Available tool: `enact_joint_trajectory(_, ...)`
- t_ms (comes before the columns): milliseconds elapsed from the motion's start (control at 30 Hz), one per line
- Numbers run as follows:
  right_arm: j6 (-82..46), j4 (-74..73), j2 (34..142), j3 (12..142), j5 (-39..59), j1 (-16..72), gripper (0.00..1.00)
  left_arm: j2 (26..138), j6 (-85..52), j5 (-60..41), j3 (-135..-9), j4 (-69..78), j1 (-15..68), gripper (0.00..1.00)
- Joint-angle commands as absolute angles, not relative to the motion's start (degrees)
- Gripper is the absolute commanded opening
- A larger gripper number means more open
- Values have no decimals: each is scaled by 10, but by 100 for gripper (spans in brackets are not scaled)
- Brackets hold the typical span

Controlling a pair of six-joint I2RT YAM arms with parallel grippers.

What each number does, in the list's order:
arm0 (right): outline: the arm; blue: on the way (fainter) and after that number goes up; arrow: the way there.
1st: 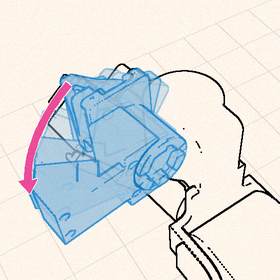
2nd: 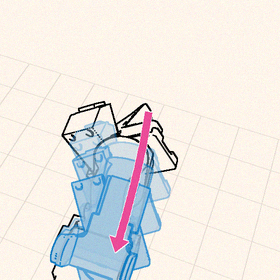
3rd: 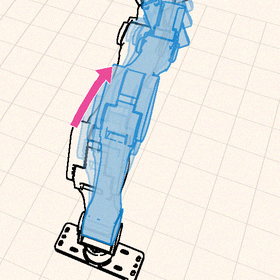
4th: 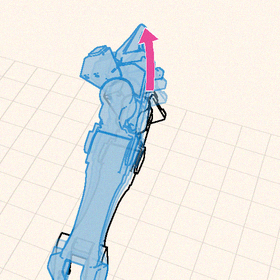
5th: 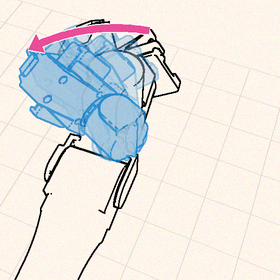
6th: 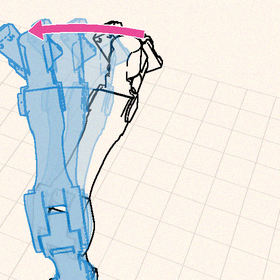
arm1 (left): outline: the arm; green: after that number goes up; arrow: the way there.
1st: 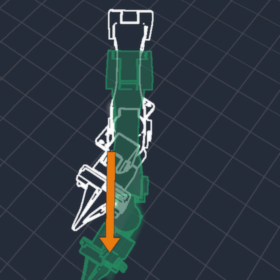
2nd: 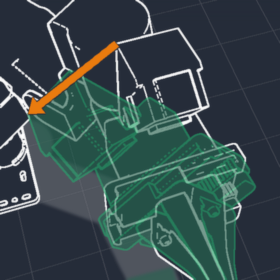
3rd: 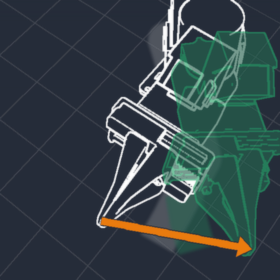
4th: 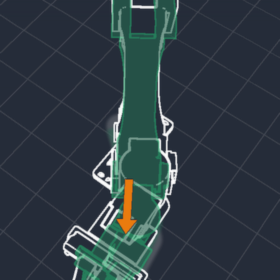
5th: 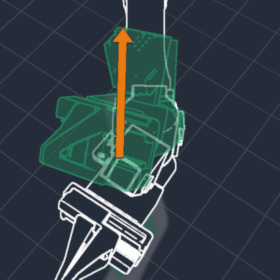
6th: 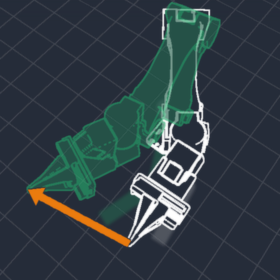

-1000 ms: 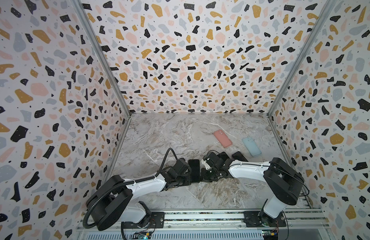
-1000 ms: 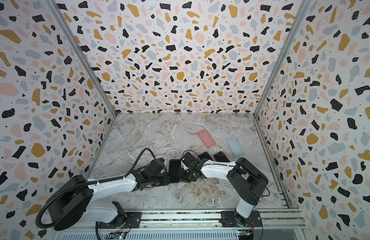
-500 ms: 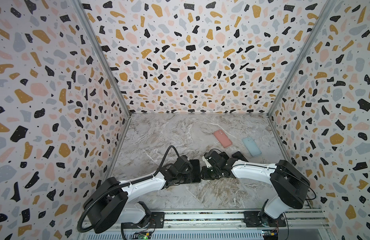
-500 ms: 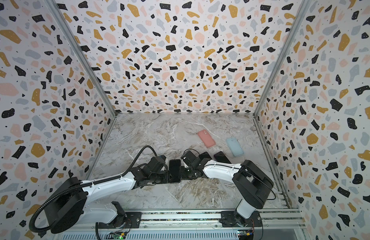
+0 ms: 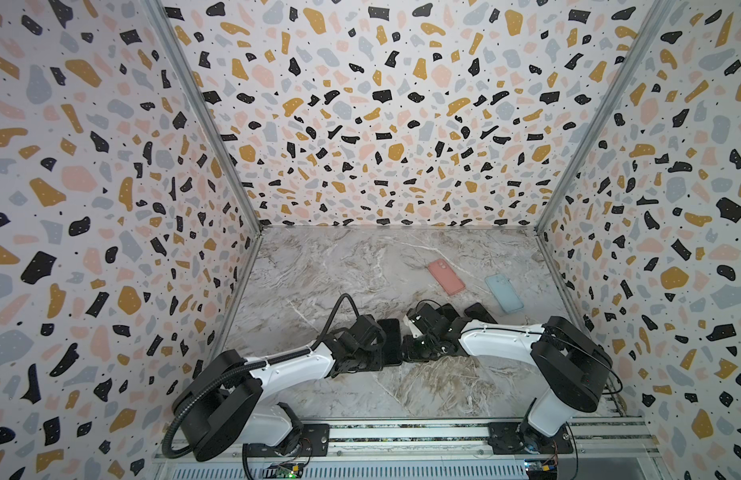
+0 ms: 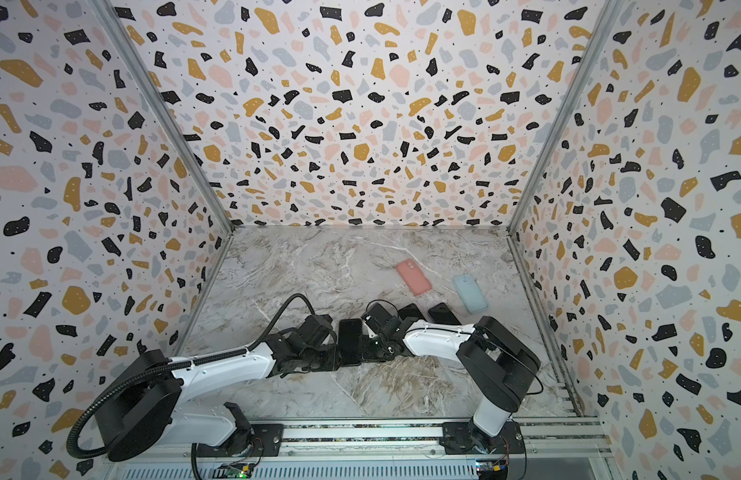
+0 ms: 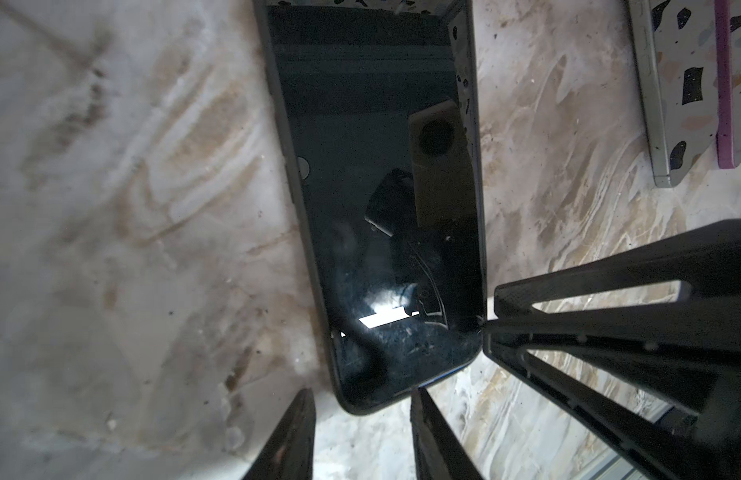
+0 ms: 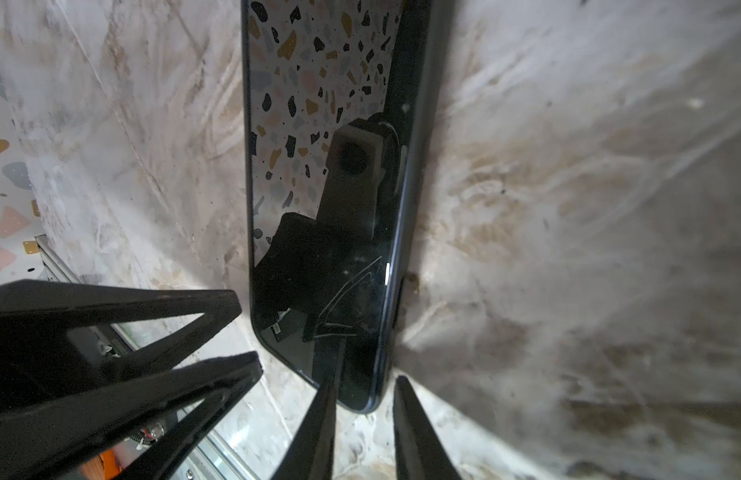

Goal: Put the phone into the phone case

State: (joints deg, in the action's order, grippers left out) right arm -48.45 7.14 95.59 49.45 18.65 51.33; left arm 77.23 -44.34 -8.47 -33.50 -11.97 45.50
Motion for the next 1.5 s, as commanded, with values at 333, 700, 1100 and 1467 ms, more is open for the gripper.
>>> enact_joint_trajectory(333, -485, 56, 971, 483, 206, 512, 25, 784, -450, -87, -301, -86, 456, 32)
enact_joint_trajectory(700, -488, 43, 986, 478, 223, 513, 16, 787, -454, -89, -294, -74, 456, 30)
enact_joint_trajectory(1100, -492, 35, 984, 472, 225, 513, 8, 791, -455, -93, -291, -67, 456, 29)
enact_joint_trajectory(1467, -493, 67, 931, 480, 184, 515, 19, 775, -446, -69, -317, -115, 456, 33)
